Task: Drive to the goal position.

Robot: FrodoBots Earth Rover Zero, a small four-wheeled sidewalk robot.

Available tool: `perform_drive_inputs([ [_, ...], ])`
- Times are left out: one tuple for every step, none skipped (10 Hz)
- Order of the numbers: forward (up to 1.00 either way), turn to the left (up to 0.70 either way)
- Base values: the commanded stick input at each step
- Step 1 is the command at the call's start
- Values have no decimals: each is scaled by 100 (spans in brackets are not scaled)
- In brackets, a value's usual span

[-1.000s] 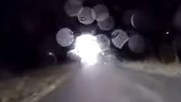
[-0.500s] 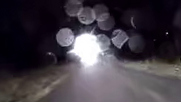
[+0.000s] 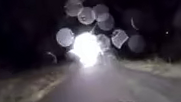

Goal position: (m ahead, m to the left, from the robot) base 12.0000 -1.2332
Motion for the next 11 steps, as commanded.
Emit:
perform_drive_inputs([
  [70,0],
  [70,0],
  [70,0],
  [70,0],
  [70,0],
  [70,0],
  [70,0],
  [70,0],
  [70,0],
  [70,0],
  [70,0],
])
